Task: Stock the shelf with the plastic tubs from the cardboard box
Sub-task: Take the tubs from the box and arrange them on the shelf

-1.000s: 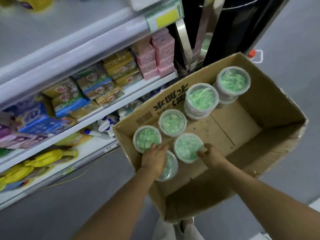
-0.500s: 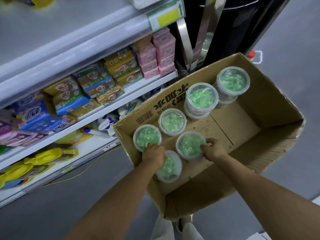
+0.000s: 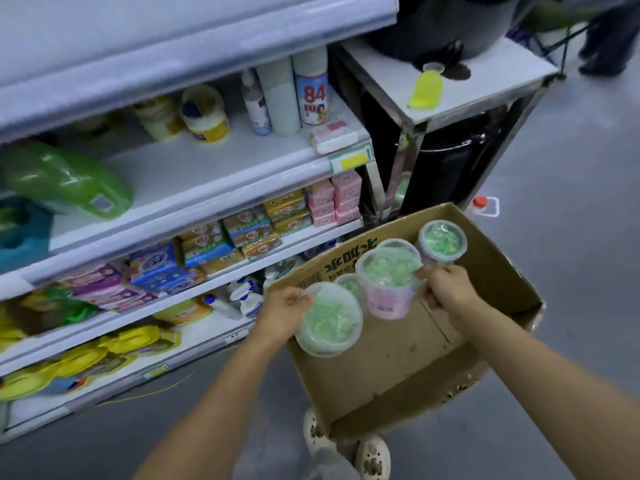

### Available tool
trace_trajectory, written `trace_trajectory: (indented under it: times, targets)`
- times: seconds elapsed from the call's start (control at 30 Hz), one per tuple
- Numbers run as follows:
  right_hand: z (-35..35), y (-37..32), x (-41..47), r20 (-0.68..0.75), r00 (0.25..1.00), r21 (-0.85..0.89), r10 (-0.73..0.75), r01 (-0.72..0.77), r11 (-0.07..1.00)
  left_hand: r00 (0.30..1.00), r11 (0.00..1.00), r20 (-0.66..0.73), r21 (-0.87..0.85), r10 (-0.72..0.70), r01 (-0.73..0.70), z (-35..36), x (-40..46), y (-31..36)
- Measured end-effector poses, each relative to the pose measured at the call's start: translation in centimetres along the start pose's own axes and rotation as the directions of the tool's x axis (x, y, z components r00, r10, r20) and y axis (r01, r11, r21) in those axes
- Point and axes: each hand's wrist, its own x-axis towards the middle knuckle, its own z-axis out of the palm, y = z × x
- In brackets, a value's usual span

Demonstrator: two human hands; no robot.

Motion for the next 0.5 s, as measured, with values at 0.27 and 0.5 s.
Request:
trace_trajectory:
  times: [0.27,0.5]
  targets:
    - [-0.7,-10.3,-5.8,0.125,0.961,0.083,-0.247,0.238,0.968,0.963,0.926,-0.242,-0.323,0.118,-0.195,-8.4,-8.0,6.8]
    - [1.6,-19.3,-10.5,0.273,0.878,0.133,-0.392,0.369,0.920,0.892,0.838,-0.419,-0.414,0.173,-0.357,-16.6,-12.4,10.8]
